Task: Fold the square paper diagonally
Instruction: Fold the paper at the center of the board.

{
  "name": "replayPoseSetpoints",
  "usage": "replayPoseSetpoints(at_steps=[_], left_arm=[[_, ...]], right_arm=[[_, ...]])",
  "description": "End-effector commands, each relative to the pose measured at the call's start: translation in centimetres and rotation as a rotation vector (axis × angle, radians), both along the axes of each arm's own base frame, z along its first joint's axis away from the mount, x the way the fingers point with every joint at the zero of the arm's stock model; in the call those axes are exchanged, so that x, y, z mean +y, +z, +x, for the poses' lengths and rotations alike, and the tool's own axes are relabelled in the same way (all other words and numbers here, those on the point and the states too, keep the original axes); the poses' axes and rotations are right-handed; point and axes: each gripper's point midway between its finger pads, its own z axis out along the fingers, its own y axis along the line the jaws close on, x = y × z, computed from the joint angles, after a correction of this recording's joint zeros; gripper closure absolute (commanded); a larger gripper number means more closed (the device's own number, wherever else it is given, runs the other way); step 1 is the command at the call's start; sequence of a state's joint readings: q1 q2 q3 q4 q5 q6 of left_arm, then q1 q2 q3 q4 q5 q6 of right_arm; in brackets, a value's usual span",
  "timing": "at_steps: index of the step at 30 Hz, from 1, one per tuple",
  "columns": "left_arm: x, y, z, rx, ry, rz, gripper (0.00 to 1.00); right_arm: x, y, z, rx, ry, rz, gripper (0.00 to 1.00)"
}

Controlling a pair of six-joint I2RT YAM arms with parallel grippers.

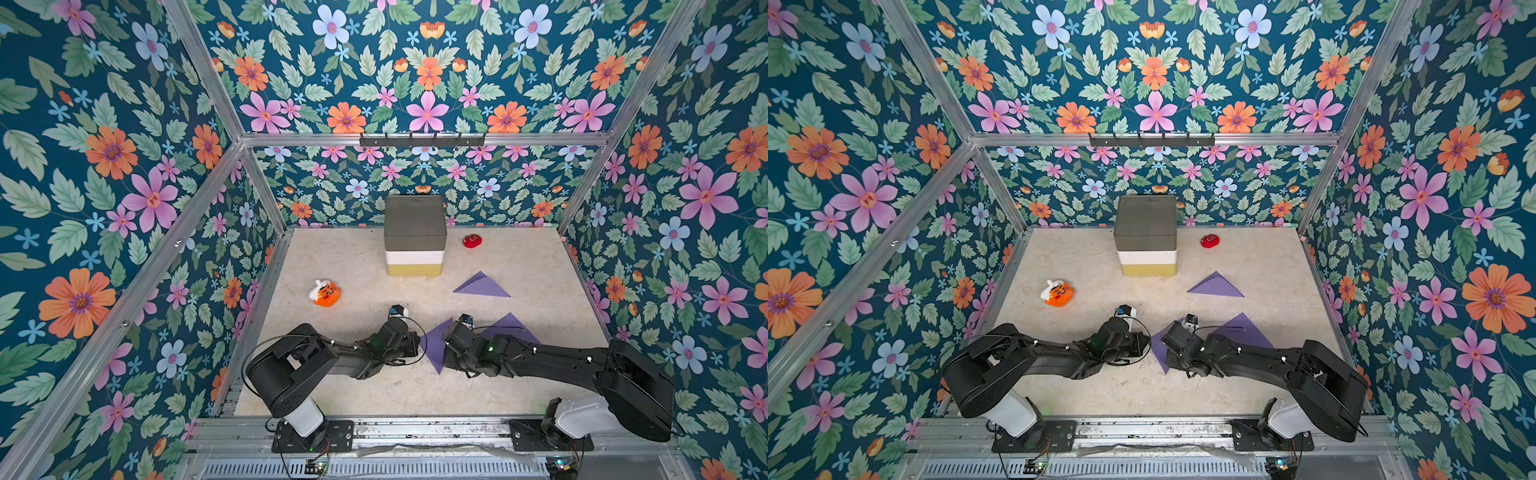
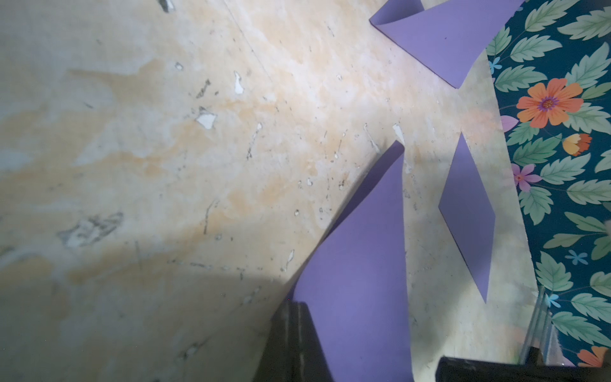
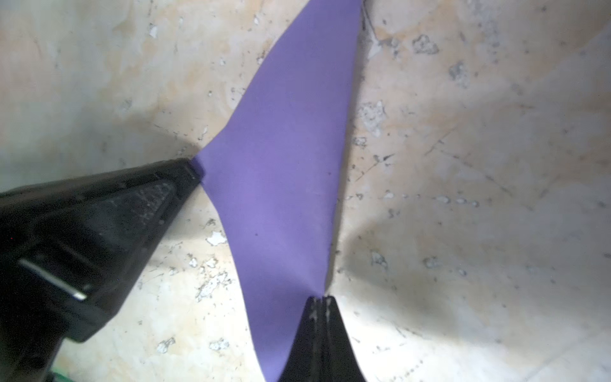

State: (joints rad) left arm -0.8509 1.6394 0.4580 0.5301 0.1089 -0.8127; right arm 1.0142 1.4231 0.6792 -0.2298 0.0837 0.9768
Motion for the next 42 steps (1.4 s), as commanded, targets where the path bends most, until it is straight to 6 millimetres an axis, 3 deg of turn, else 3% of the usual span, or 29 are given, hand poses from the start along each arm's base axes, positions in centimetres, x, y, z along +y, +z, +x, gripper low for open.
replayPoseSetpoints(at_steps=[1, 8, 14, 18, 26, 30, 33, 42], left_arm=[[6.2, -6.2, -4.7, 0.235, 0.017, 0.304, 1.0], [6.1, -6.3, -4.7, 0.235, 0.016, 0.305, 1.0], [6.2, -6.3, -4.8, 0.235, 0.016, 0.309, 1.0], [6.3, -6.4, -4.8, 0.233, 0.017, 0.313, 1.0], [6.3, -6.3, -4.9, 0.234, 0.019, 0.31, 1.0], [6.3, -6.2, -4.8, 0.23, 0.019, 0.31, 1.0], [6.3, -6.2, -4.8, 0.23, 0.019, 0.309, 1.0], [6.3, -6.3, -4.9, 0.233, 0.016, 0.313, 1.0]], right_arm=[[2.4, 0.7, -0.3, 0.018, 0.012, 0.137, 0.99], [2.0, -1.3, -1.1, 0.058, 0.018, 0.095, 1.0], [-1.9, -3.5, -1.8, 0.079, 0.026, -0.139, 1.0], [-3.3, -3.6, -2.0, 0.081, 0.037, -0.221, 1.0], [-0.2, 0.7, -0.8, 0.002, 0.037, -0.025, 0.99], [1.8, 1.5, -0.9, 0.012, 0.048, 0.096, 0.99], [2.3, 1.0, -1.3, 0.035, 0.055, 0.115, 0.99], [0.8, -2.5, -3.0, 0.12, 0.076, -0.023, 1.0]])
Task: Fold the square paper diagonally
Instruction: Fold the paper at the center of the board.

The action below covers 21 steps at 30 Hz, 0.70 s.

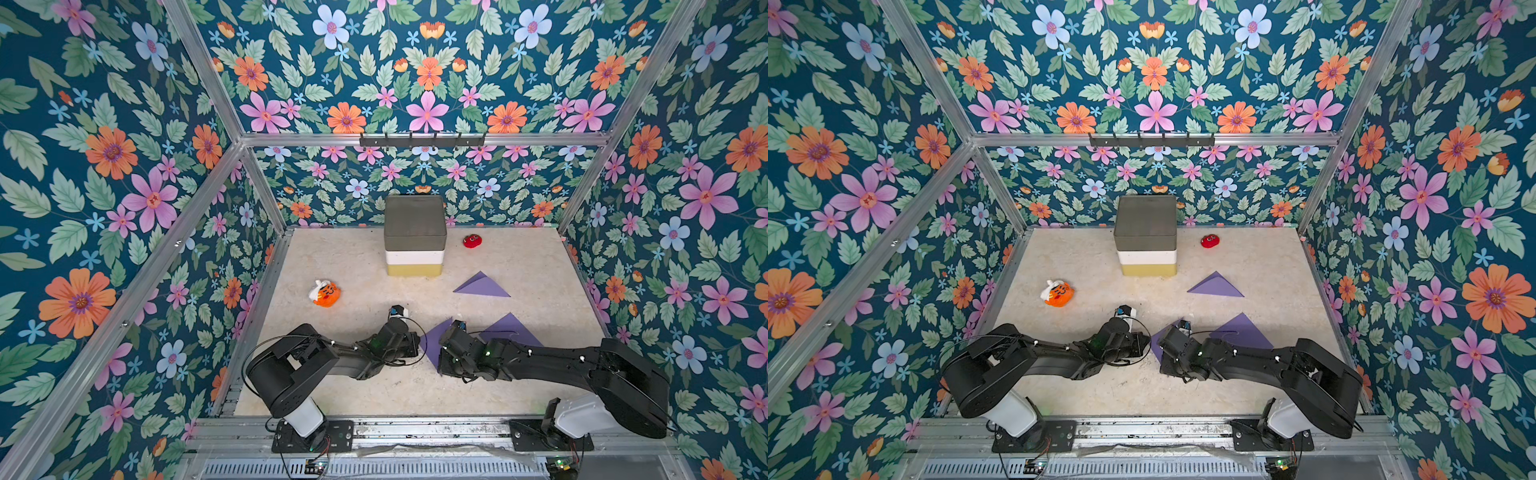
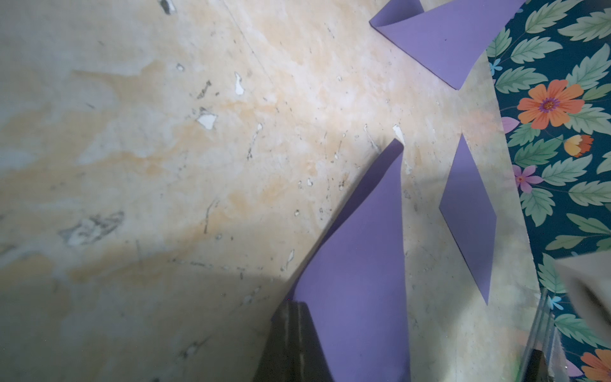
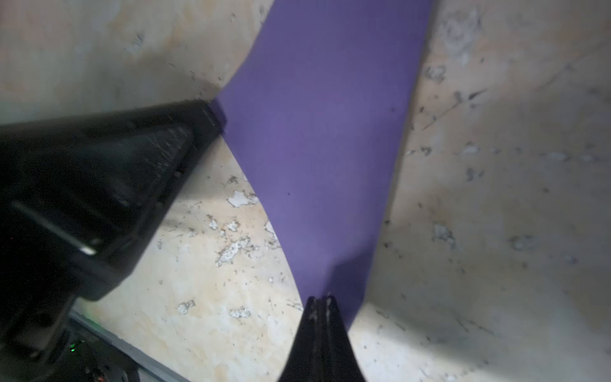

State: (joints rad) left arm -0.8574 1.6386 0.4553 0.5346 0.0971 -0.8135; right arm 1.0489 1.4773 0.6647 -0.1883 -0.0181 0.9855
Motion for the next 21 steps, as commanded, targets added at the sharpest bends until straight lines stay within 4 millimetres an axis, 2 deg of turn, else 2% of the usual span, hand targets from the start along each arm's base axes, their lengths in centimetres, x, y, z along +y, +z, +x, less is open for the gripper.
replayPoseSetpoints(at_steps=[1, 9, 21], left_arm=[[6.3, -6.3, -4.8, 0.241, 0.016, 0.312, 1.0], [7.0, -6.5, -4.8, 0.237, 0.036, 0.341, 1.0], [7.4, -6.8, -5.0, 0.244, 0.044, 0.353, 1.0]], right_arm=[[-1.0, -1.1, -0.8, 0.029, 0.007, -0.069, 1.0], [-3.7, -2.5, -2.4, 0.064, 0.012, -0.194, 1.0], [-4.2, -1.0, -3.0, 0.041, 0.027, -0.156, 1.0]])
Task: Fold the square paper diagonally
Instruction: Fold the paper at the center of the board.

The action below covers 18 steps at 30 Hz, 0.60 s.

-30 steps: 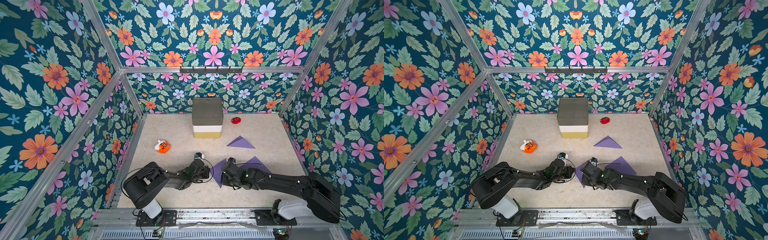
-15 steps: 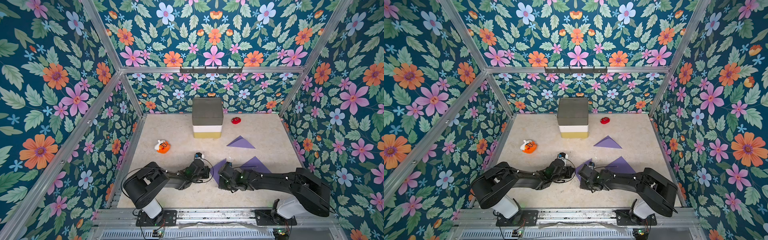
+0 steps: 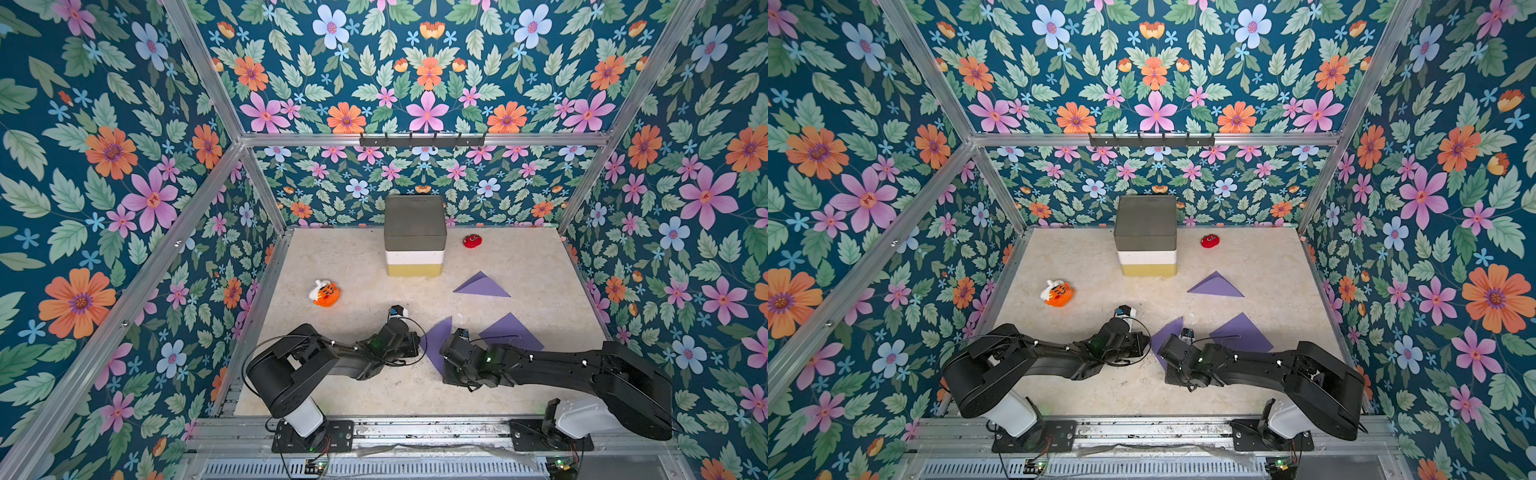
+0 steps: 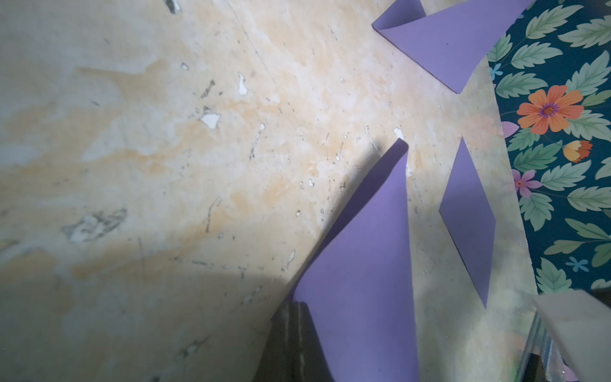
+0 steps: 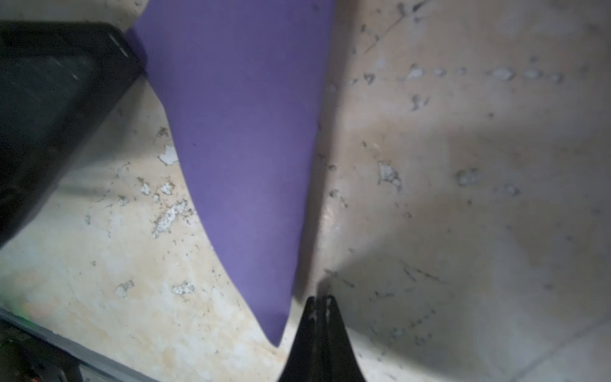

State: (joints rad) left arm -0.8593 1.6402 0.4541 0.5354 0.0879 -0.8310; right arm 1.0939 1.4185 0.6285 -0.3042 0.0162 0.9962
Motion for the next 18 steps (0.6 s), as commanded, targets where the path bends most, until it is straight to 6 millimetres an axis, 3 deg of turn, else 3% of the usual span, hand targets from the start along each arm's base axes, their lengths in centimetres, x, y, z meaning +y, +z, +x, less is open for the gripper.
replayPoseSetpoints(at_steps=[1, 11, 18], left_arm=[[7.3, -6.8, -5.1, 0.241, 0.026, 0.354, 1.0], [6.9, -6.7, -5.1, 0.243, 0.017, 0.339, 1.0], [6.7, -6.6, -5.1, 0.241, 0.014, 0.337, 1.0]], right_arm=[[-1.4, 0.1, -0.7, 0.011, 0.008, -0.044, 1.0], [3.6, 4.8, 1.1, -0.063, -0.03, 0.281, 0.98], [3.9, 3.1, 1.2, -0.034, -0.044, 0.24, 0.98]])
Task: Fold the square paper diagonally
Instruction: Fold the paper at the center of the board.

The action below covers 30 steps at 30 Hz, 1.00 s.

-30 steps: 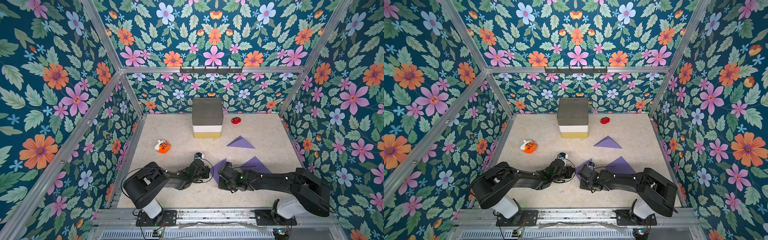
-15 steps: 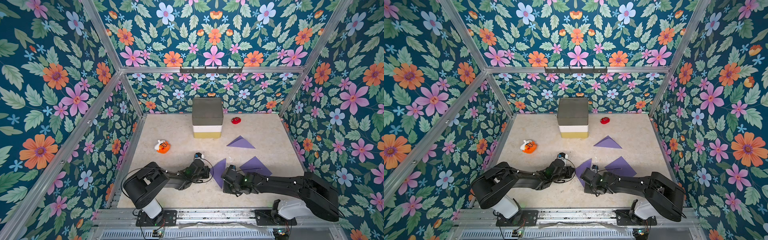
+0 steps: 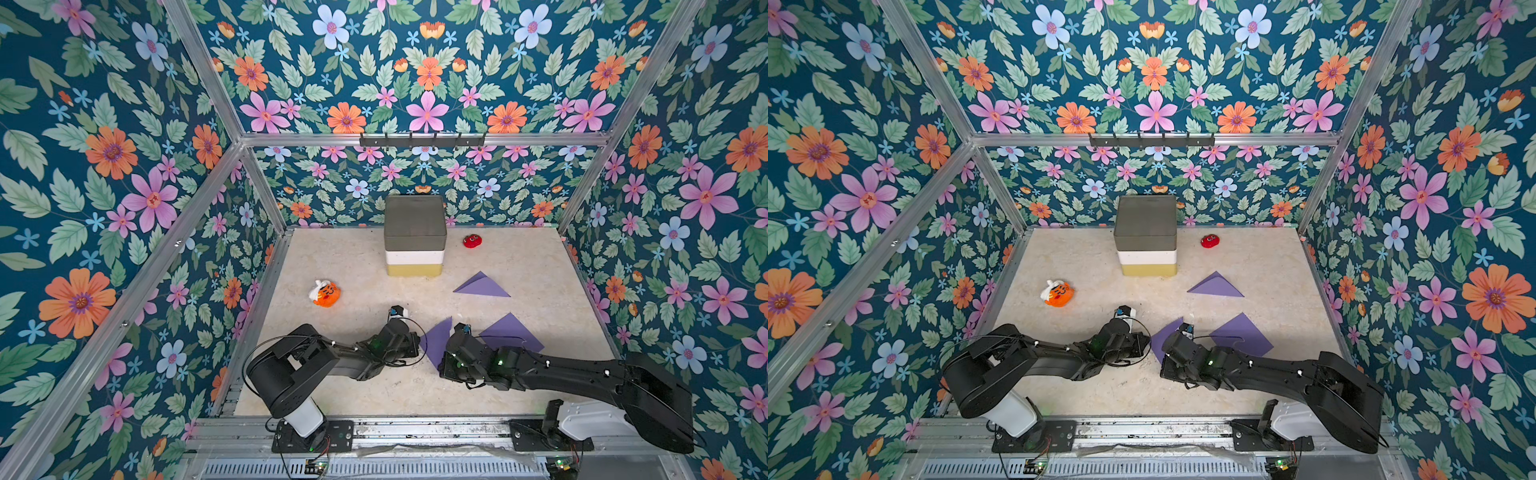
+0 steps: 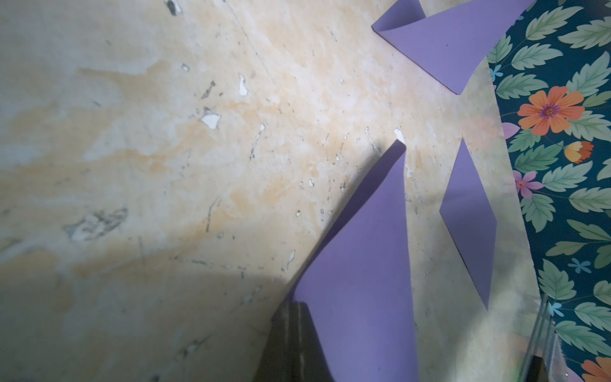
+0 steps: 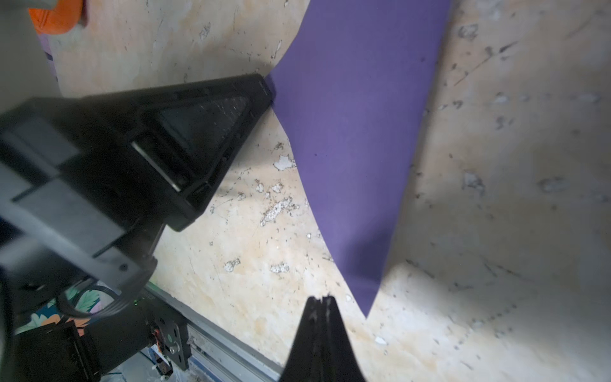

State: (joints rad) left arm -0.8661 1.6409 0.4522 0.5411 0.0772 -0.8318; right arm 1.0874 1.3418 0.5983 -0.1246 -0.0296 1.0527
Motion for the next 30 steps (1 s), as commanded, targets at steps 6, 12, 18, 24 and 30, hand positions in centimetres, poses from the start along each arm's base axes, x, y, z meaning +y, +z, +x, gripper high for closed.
replayPoseSetpoints(at_steps=[6, 12, 18, 24, 30], left_arm=[[6.7, -6.7, -5.1, 0.248, 0.011, 0.339, 1.0], [6.8, -6.8, -5.1, 0.247, 0.014, 0.344, 1.0], [6.9, -6.9, -5.1, 0.251, 0.015, 0.347, 1.0], [7.2, -7.1, -5.2, 0.248, 0.017, 0.357, 1.0], [6.8, -7.2, -5.4, 0.249, -0.001, 0.335, 1.0]], right_arm=[[-1.5, -2.7, -0.5, 0.048, -0.018, -0.12, 1.0], [-2.8, -4.1, -1.4, 0.083, -0.03, -0.13, 1.0], [-3.9, -5.5, -2.7, 0.121, -0.028, -0.169, 1.0], [-5.7, -5.3, -3.7, 0.121, -0.035, -0.226, 1.0], [-5.1, -1.9, -2.0, 0.018, -0.076, -0.09, 0.93]])
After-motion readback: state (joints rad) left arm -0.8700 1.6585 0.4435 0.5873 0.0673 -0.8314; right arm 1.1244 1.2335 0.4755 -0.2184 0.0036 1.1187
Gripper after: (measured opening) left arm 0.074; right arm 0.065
